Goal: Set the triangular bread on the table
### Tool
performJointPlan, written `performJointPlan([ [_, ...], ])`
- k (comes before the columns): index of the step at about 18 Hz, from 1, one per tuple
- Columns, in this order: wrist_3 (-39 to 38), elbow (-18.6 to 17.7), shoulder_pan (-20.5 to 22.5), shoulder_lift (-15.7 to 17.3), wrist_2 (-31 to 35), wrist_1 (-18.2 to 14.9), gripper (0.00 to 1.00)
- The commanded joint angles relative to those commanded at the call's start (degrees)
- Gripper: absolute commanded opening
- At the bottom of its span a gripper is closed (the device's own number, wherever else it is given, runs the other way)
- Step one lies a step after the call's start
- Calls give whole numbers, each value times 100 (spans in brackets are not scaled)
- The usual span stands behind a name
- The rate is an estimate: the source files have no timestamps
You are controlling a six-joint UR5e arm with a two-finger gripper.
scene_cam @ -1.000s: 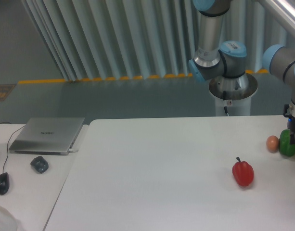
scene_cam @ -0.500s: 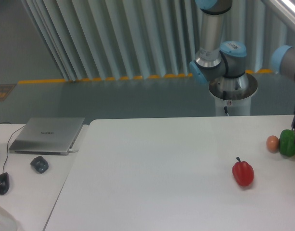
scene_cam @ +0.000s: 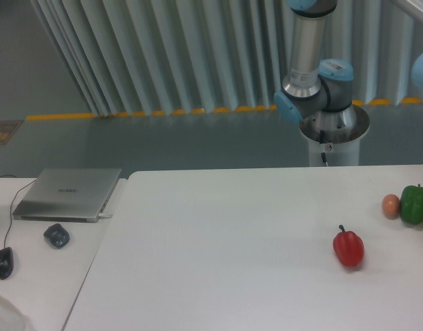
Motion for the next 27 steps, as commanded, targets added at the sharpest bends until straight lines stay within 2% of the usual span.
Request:
performJointPlan([
  [3, 659, -53, 27, -26, 763, -9, 100],
  [5, 898, -97, 27, -53, 924, -9, 100],
  [11, 1206, -378, 62, -167, 951, 9, 100],
  [24, 1409, -475, 185, -334, 925, 299, 100],
  [27, 1374, -475, 185, -334, 925, 308, 86],
])
